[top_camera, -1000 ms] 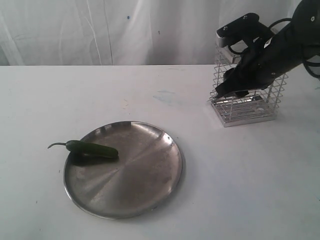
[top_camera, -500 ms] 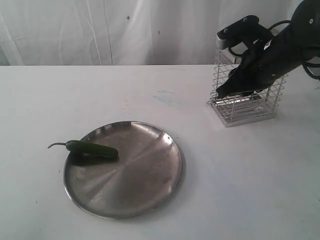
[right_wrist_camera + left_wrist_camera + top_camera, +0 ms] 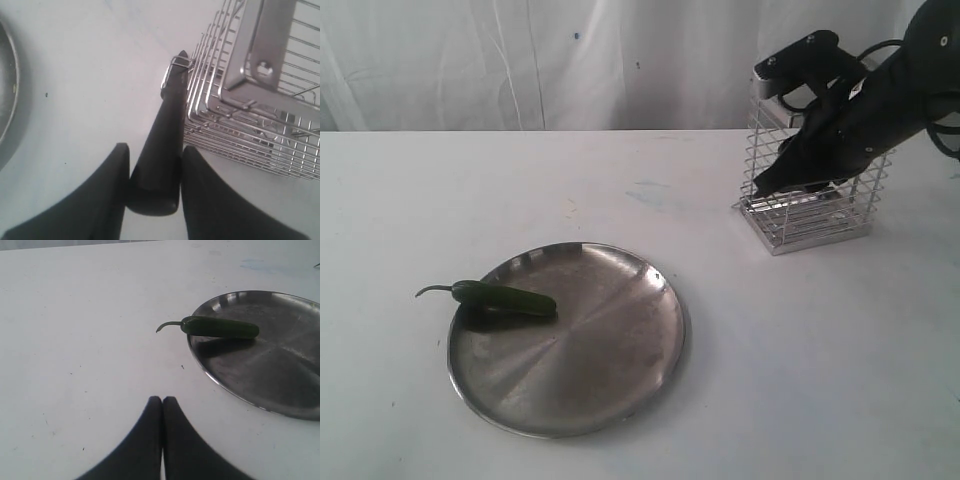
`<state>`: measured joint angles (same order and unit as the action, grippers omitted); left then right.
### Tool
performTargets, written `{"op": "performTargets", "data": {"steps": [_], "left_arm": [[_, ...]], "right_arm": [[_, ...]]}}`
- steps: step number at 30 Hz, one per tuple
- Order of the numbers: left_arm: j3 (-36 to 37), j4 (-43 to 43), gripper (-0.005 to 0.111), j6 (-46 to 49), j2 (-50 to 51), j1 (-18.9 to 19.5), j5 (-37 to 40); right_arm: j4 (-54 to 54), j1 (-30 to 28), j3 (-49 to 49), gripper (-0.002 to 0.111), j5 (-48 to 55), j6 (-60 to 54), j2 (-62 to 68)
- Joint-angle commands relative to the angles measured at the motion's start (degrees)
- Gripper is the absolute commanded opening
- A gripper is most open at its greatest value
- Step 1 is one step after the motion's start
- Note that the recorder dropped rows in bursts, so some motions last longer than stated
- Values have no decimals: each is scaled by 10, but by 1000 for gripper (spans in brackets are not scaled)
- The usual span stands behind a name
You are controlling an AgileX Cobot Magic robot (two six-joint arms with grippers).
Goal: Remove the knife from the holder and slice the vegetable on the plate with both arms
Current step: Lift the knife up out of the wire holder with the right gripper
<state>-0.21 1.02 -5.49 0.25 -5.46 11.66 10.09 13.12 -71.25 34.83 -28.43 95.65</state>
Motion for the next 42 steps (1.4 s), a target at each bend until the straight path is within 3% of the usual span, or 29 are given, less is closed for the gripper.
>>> {"op": "performTargets", "data": {"steps": [1,13,21,33,42], "left_arm": [[2,1,0,0,-2,1,-1],[2,1,0,0,-2,1,-1],[2,1,0,0,-2,1,-1],[2,1,0,0,-2,1,-1],[2,1,0,0,-2,1,-1]], "right_arm": [[2,0,-1,15,7,2,-26],[2,0,-1,15,22,2,-86],[4,0,-1,1,39,2,-143],[9,0,-1,1,81,4,-210],[74,0,-1,1,88,6,-256]]}}
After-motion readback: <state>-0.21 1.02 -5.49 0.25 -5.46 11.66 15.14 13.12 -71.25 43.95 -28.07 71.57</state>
